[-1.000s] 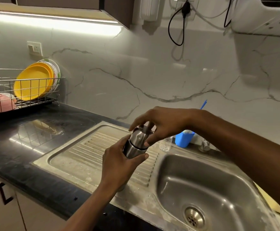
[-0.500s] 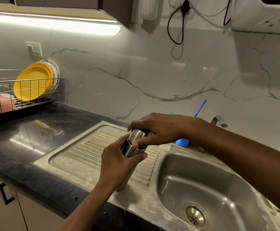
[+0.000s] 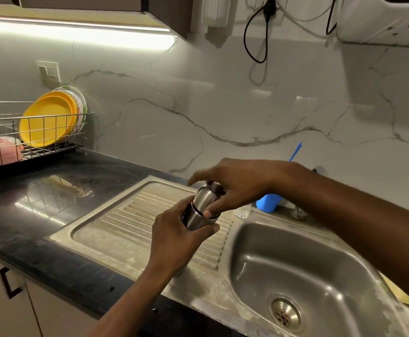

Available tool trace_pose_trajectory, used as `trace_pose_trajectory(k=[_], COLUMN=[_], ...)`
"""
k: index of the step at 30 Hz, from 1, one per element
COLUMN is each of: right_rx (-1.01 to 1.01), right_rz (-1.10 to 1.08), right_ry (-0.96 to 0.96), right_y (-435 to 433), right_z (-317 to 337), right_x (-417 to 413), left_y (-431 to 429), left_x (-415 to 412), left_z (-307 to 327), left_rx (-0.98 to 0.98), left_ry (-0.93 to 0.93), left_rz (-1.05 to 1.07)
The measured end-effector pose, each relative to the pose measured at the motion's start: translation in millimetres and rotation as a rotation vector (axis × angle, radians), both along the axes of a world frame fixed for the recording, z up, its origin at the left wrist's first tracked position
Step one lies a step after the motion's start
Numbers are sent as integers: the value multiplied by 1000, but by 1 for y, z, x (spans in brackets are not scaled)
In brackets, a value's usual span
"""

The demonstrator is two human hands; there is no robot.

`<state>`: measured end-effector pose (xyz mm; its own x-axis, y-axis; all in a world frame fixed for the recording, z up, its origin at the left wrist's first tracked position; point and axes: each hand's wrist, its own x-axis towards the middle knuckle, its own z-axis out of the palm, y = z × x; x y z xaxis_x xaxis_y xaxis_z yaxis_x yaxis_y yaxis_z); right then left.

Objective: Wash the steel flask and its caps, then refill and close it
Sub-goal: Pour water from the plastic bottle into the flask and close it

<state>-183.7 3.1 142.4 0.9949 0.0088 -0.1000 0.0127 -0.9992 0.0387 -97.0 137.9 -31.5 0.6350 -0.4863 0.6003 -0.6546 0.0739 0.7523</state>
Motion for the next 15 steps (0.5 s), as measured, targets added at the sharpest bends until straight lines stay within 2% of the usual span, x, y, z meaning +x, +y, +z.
trace_pose_trajectory(k=[4, 8, 11, 13, 15], right_rx=[45, 9, -89, -148, -121], right_rz=[45, -81, -194, -252, -258], right_ry=[-42, -156, -236, -202, -138], right_y=[-6, 0, 5, 9, 6], right_z=[-4, -19, -29, -27, -17], right_x=[-1, 6, 7, 4, -3], left_y=[1, 1, 0, -2, -3], left_x=[0, 0, -2, -5, -9], left_z=[-1, -3, -4, -4, -4], left_rx=[-24, -12, 11, 29, 44], left_ry=[-8, -22, -25, -29, -39], left_rz=[4, 44, 70, 65, 61])
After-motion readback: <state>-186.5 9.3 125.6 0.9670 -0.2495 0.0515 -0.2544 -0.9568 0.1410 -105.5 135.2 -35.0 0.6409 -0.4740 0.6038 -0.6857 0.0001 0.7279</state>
